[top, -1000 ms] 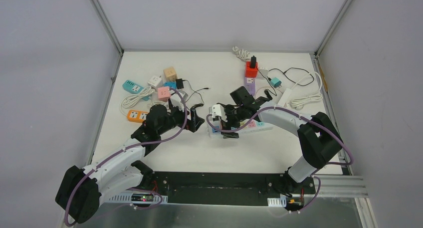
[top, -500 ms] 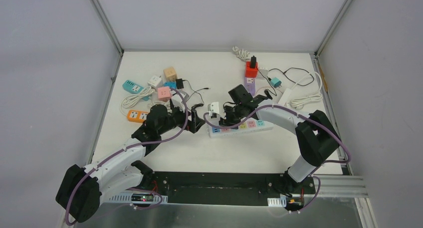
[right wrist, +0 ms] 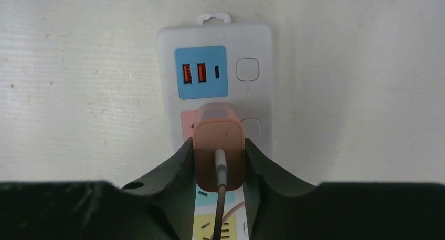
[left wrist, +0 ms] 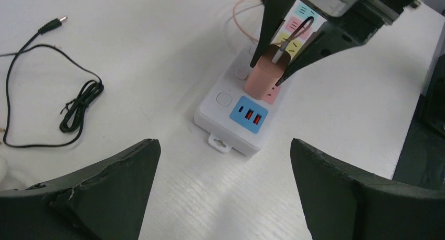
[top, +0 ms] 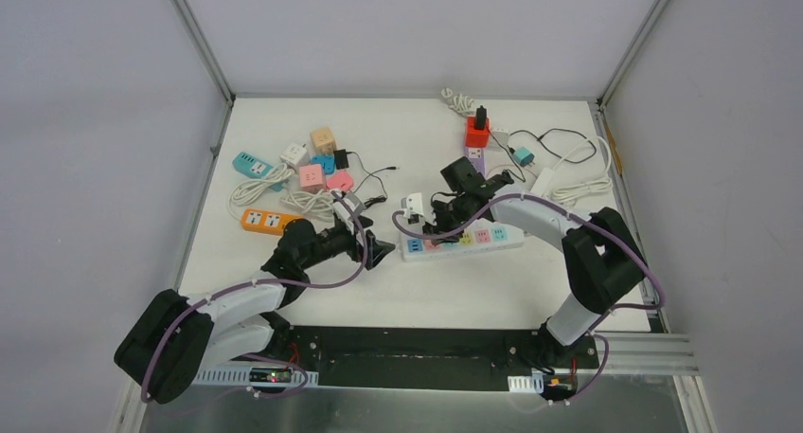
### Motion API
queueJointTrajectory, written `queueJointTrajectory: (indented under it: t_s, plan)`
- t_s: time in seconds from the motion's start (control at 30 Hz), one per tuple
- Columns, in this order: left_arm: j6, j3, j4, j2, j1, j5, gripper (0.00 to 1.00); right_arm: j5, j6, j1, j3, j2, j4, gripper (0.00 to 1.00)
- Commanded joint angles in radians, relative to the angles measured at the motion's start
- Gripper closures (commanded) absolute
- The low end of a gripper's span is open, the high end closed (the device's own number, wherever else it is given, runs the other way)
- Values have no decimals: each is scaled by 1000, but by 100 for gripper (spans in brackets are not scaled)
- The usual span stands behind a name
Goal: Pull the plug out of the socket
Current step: Remove the plug from the socket.
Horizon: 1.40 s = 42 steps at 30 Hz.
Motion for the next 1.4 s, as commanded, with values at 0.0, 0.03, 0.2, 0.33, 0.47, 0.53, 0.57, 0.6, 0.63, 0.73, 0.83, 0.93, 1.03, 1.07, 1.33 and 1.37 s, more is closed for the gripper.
queueJointTrajectory:
  t_s: [0.0,0.03,0.2,0.33,0.47,0.53,0.57,0.6,0.63,0.73,0.83,0.93,1.03,1.07,1.33,1.37]
  plan:
    - [124,13,293,78,-14,138,1,-118,-128,-56,4,-61,-98,100]
    - [152,21,321,109,-21,170,1,-136,-151,-63,-2,-73,-116,100]
    - [291,62,432,287,-87,244,1,-180,-216,-82,-25,-79,-159,100]
    - [373,105,518,465,-134,271,2,-182,-209,-97,-19,-65,-169,100]
    - [380,127,687,636,-140,285,4,-175,-203,-105,-28,-75,-160,100]
    - [378,143,733,694,-145,295,4,-169,-198,-106,-28,-73,-157,100]
    - [380,149,741,715,-149,293,4,-164,-197,-106,-27,-72,-155,100]
    - [381,153,743,730,-151,286,4,-162,-194,-106,-26,-69,-157,100]
    - [381,154,743,744,-155,267,3,-158,-192,-106,-24,-67,-157,100]
    - [395,152,742,777,-169,214,2,-158,-187,-106,-21,-65,-159,100]
    - [410,160,743,820,-178,180,1,-163,-181,-105,-17,-61,-161,100]
    - [426,172,743,861,-180,193,1,-158,-178,-106,-13,-56,-165,100]
    - [434,182,742,879,-179,218,1,-161,-179,-106,-12,-53,-168,100]
    - [436,188,742,890,-178,221,1,-162,-179,-106,-12,-51,-169,100]
    - [438,203,742,912,-178,241,16,-165,-199,-98,-22,-54,-182,100]
    - [441,205,737,913,-178,247,21,-172,-199,-93,-22,-57,-187,100]
